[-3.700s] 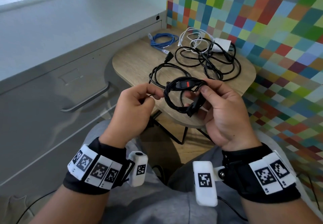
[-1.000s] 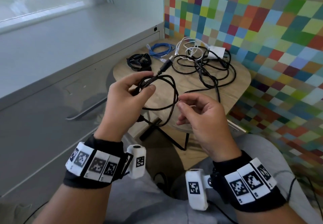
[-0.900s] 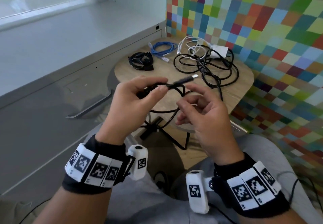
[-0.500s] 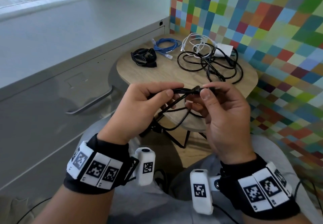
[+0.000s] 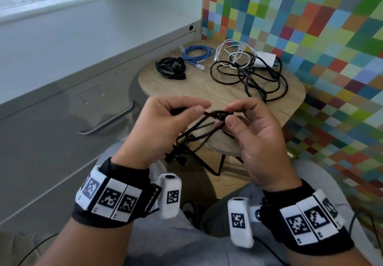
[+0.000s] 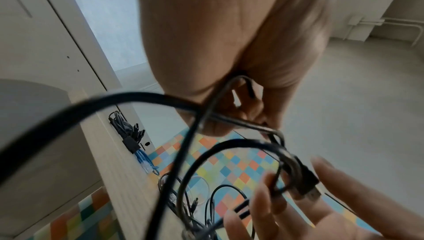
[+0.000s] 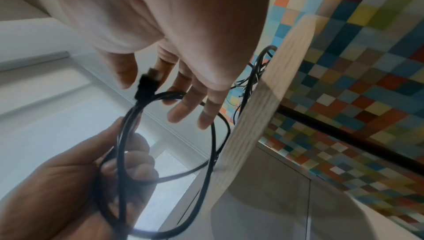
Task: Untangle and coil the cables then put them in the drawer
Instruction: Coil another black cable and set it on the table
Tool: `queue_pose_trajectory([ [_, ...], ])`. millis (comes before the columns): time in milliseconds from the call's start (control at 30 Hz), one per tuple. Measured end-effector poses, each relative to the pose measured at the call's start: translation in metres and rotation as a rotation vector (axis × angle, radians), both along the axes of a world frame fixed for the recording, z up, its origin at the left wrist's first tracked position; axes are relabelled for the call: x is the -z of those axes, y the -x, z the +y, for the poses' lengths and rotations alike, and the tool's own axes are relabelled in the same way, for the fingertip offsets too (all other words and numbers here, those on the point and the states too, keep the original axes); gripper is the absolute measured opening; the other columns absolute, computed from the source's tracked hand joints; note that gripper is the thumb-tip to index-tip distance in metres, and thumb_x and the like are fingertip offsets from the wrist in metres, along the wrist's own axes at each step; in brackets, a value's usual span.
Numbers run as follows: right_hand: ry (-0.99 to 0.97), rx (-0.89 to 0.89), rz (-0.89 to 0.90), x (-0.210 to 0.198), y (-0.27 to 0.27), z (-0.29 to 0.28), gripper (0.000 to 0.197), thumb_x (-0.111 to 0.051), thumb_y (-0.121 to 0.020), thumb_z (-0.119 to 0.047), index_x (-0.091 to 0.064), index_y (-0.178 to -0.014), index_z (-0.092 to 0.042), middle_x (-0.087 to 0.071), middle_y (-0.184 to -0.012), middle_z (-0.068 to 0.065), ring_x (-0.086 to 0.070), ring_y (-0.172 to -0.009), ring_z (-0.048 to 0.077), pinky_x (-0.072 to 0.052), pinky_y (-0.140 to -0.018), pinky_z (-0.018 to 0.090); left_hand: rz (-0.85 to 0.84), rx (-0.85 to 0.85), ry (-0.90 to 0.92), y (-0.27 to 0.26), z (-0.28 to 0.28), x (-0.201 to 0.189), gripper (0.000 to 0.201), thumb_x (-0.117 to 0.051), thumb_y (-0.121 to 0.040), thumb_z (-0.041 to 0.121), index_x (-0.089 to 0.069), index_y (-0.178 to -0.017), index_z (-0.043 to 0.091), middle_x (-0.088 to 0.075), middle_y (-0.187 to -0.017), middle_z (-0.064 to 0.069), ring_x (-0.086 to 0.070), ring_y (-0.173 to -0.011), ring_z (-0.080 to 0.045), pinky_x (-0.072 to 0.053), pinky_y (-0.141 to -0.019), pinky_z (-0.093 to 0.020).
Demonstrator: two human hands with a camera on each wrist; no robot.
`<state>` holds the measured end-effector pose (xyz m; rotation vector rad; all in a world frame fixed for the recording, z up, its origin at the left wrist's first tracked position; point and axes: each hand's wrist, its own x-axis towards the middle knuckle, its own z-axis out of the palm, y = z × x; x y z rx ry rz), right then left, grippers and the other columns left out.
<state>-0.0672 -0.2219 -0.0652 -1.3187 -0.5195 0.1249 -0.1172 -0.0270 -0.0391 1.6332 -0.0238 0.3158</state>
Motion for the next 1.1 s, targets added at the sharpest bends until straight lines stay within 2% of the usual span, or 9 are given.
queue_pose_trajectory([
  [133,0.199,0.042,-0.099,-0.002,0.001,-0.004,0.028,-0.073,-0.092,-0.023,-0.072,-0.120,-0.022,-0.058,-0.102,0.008,-0.060,-0.091,0.017,-0.055,-0.084,0.025,-0.147,-0.229,0.238,-0.005,0.014,0.000,0.017,-0.061,-0.098,0.010,-0.077,-0.101,0.016,-0.051,-0.064,0.001,-0.038,-0.050,-0.014,-0.033,-0.050,-0.029],
  [267,0.242,0.141,-0.135,-0.002,-0.003,-0.005,0.009,-0.076,-0.093,-0.022,-0.078,-0.095,-0.031,-0.069,-0.099,0.010,-0.068,-0.090,0.026,-0.060,-0.080,0.037,-0.172,-0.445,0.370,-0.004,0.034,-0.006,0.027,-0.051,-0.099,0.004,-0.076,-0.099,0.015,-0.055,-0.071,-0.002,-0.044,-0.054,-0.016,-0.036,-0.053,-0.031],
  [433,0.087,0.252,0.005,-0.001,-0.004,-0.003,0.015,-0.069,-0.089,-0.037,-0.071,-0.089,-0.022,-0.066,-0.078,-0.003,-0.063,-0.073,0.013,-0.059,-0.067,0.029,-0.081,-0.277,0.230,0.001,0.036,-0.006,0.037,-0.042,-0.091,0.005,-0.079,-0.085,0.008,-0.040,-0.051,-0.007,-0.037,-0.044,-0.019,-0.031,-0.053,-0.034],
  [567,0.002,0.303,0.061,-0.001,-0.005,-0.003,0.023,-0.065,-0.093,-0.042,-0.064,-0.085,-0.020,-0.060,-0.073,-0.004,-0.057,-0.062,0.014,-0.056,-0.057,0.033,0.053,-0.133,0.041,0.004,0.028,-0.009,0.037,-0.045,-0.104,0.003,-0.070,-0.127,0.018,-0.044,-0.043,-0.001,-0.039,-0.037,-0.018,-0.037,-0.048,-0.030],
  [700,-0.037,0.310,0.080,-0.002,-0.006,-0.003,0.027,-0.057,-0.103,-0.039,-0.058,-0.083,-0.020,-0.058,-0.068,0.002,-0.048,-0.049,0.018,-0.047,-0.049,0.031,0.136,0.019,-0.161,0.005,0.021,-0.004,0.063,-0.069,-0.095,0.006,-0.047,-0.150,0.027,-0.066,-0.064,-0.005,-0.060,-0.057,-0.020,-0.055,-0.067,-0.033],
  [833,-0.058,0.223,0.085,-0.003,-0.003,-0.002,0.023,-0.053,-0.107,-0.030,-0.055,-0.088,-0.017,-0.056,-0.064,0.003,-0.047,-0.049,0.018,-0.040,-0.052,0.039,0.119,-0.106,-0.286,-0.002,0.017,0.003,0.039,-0.081,-0.089,0.025,-0.068,-0.125,0.028,-0.057,-0.075,-0.002,-0.054,-0.067,-0.019,-0.051,-0.073,-0.041],
  [933,-0.042,0.154,0.071,-0.004,0.001,0.001,0.015,-0.057,-0.102,-0.025,-0.058,-0.095,-0.012,-0.059,-0.067,0.006,-0.048,-0.046,0.017,-0.046,-0.051,0.037,0.027,-0.224,-0.349,-0.004,0.011,0.001,0.012,-0.074,-0.093,0.035,-0.074,-0.103,0.029,-0.062,-0.093,-0.009,-0.060,-0.078,-0.014,-0.053,-0.076,-0.032],
  [1000,0.001,0.124,0.031,-0.003,0.003,0.003,0.002,-0.062,-0.100,-0.015,-0.063,-0.102,-0.014,-0.064,-0.075,0.007,-0.054,-0.051,0.018,-0.054,-0.054,0.038,-0.033,-0.242,-0.305,-0.004,0.006,0.001,0.017,-0.063,-0.101,0.034,-0.071,-0.092,0.022,-0.063,-0.080,-0.010,-0.059,-0.069,-0.018,-0.052,-0.069,-0.035],
  [1100,0.098,0.132,0.005,0.002,0.000,0.005,0.030,-0.064,-0.097,0.007,-0.067,-0.114,-0.018,-0.070,-0.096,0.006,-0.065,-0.067,0.018,-0.062,-0.068,0.037,-0.083,-0.210,-0.078,-0.002,0.004,-0.001,0.029,-0.050,-0.107,0.029,-0.063,-0.084,0.016,-0.047,-0.055,0.006,-0.043,-0.048,-0.017,-0.040,-0.050,-0.037],
])
